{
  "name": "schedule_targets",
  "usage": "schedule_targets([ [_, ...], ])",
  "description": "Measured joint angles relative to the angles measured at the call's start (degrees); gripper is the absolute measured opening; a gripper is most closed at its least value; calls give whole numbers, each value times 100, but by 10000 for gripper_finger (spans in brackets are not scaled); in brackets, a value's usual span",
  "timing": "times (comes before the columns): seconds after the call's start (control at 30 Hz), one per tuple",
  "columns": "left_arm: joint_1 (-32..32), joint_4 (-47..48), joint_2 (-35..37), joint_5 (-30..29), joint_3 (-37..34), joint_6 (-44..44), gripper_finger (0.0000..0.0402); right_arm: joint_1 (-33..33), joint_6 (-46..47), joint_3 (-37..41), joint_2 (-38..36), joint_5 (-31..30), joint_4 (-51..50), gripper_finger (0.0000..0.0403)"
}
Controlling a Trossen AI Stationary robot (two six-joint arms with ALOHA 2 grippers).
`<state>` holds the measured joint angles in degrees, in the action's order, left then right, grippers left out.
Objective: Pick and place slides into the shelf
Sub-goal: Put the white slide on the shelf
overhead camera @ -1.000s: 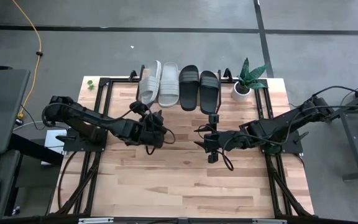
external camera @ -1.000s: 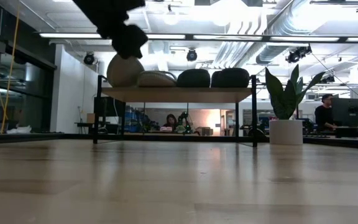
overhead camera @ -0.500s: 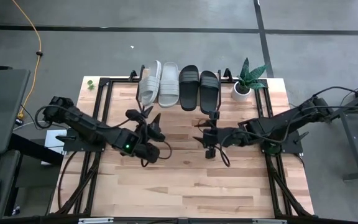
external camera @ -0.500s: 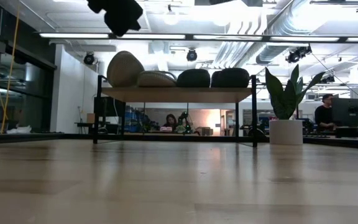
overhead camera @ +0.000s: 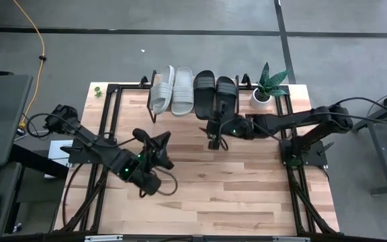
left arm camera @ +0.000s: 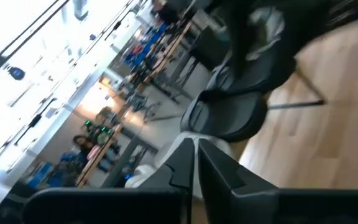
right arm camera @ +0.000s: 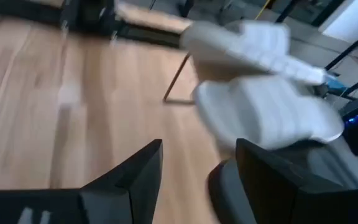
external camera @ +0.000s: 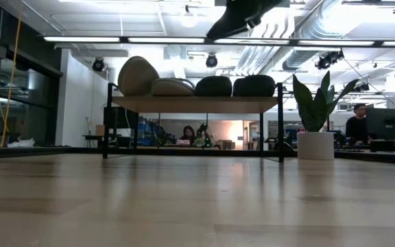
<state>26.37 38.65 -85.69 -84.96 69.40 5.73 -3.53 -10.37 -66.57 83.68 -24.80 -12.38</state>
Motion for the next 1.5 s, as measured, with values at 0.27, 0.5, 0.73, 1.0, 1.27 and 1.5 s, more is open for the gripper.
schedule_targets([
  [0.27, 832, 92, 0, 339, 535, -407, 4, 1003, -33, -161, -11, 1194, 833, 170],
  [0.5, 1279, 189, 0, 313, 714, -455, 4, 1575, 7, -199, 98, 2558, 1603, 144],
  [0.73, 1437, 191, 0, 332, 729, -550, 4, 2080, 562, -205, 239, 2605, 1876, 121],
  [1.0, 1452, 192, 0, 332, 733, -596, 1, 2505, 948, -230, 604, 3122, 2251, 70],
  [1.27, 1454, 192, 0, 331, 733, -596, 1, 2496, 985, -904, 1204, 3213, 2164, 11],
  [1.5, 1454, 180, 0, 305, 733, -555, 1, 2446, 1085, -1513, 1687, 3208, 1823, 1],
])
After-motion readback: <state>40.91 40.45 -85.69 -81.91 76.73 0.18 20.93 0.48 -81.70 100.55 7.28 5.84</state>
